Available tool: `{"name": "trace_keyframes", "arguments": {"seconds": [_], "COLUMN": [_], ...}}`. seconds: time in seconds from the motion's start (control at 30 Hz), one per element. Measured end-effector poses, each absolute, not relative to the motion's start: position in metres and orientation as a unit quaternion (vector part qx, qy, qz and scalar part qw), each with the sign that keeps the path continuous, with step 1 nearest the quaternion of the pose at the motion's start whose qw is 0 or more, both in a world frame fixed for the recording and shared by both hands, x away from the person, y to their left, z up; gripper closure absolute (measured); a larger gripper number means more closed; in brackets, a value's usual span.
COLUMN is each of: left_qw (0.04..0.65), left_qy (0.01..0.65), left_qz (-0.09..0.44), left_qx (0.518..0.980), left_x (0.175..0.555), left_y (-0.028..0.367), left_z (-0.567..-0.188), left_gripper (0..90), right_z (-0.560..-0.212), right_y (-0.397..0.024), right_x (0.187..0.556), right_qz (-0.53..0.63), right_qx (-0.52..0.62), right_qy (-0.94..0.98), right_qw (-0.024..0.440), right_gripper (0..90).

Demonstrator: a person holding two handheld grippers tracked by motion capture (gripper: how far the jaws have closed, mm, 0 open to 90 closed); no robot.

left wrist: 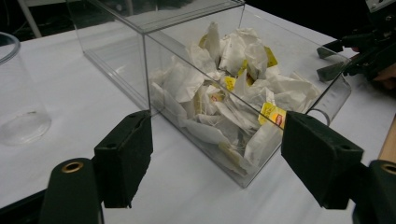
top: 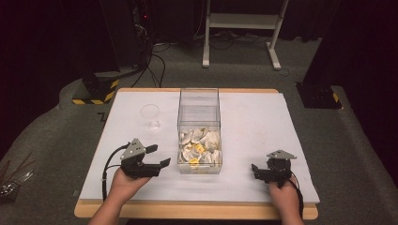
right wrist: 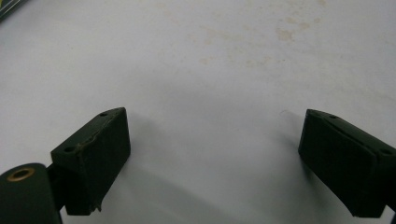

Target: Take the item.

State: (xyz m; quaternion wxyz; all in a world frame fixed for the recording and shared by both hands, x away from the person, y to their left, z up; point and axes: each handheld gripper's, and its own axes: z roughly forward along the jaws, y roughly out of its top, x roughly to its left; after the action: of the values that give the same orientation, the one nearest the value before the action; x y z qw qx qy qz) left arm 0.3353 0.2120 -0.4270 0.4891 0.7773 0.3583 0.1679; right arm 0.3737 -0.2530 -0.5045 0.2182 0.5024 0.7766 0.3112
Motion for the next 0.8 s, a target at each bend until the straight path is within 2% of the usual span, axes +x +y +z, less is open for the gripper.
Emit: {"name": "trace_keyframes", "arguments": {"seconds": [0.8], "left_qw": [0.486], "left_qy": [0.337], "left_qz": [0.167], "left_qx": [0.789], "left_x": [0.348], "left_y": [0.185], "left_z": [-0.414], "left_gripper": [23.5], "right_z": [-0.505], "right_y": [-0.253], "right_x": [0.374], "right_qz": [0.311], "right_qx": [0.502], "right_qy": [0.777], "right_qw": [0.219], "right_gripper": [8.9]}}
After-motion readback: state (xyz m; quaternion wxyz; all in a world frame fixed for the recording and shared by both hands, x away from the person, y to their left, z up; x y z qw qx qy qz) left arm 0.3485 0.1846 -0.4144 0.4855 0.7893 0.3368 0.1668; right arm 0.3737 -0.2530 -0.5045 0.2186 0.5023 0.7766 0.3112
